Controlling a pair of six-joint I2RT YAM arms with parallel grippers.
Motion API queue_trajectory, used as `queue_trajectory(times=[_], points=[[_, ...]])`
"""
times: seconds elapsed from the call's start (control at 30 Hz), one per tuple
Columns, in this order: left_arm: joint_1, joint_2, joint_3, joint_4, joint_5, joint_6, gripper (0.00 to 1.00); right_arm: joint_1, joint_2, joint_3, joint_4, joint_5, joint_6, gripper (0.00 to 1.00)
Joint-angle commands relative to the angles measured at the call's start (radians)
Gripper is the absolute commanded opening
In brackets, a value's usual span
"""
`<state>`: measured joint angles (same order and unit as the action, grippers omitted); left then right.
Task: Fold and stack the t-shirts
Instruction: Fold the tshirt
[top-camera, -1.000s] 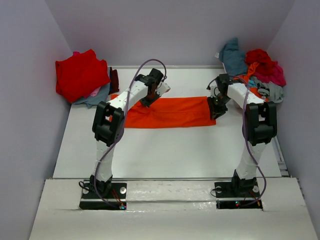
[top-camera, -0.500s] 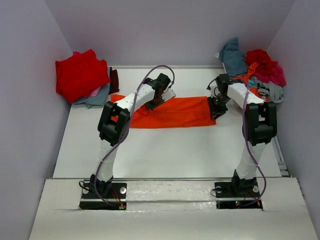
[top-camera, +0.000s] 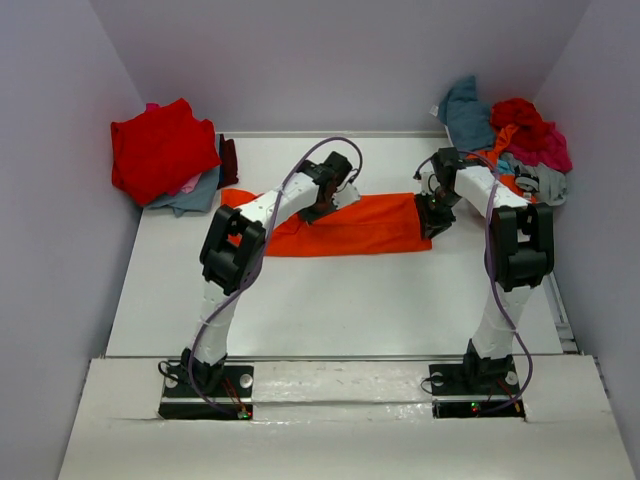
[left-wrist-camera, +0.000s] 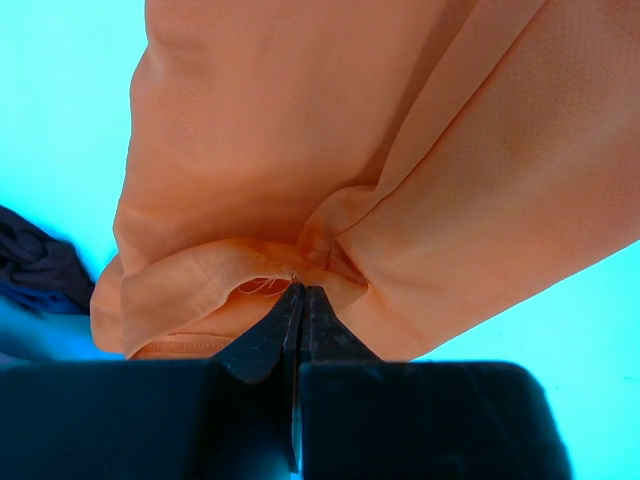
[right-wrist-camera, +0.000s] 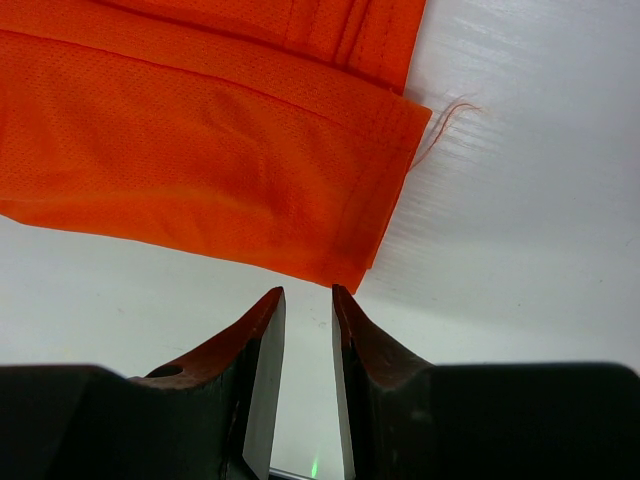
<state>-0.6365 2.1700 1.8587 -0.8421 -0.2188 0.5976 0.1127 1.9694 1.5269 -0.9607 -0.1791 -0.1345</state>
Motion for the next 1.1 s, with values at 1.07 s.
queue_trajectory(times=[1.07], points=[[-0.071, 0.008, 0.023, 0.075, -0.136, 0.11, 0.17, 0.007, -0.06, -0.014, 0.019, 0.023, 0.001, 0.31]])
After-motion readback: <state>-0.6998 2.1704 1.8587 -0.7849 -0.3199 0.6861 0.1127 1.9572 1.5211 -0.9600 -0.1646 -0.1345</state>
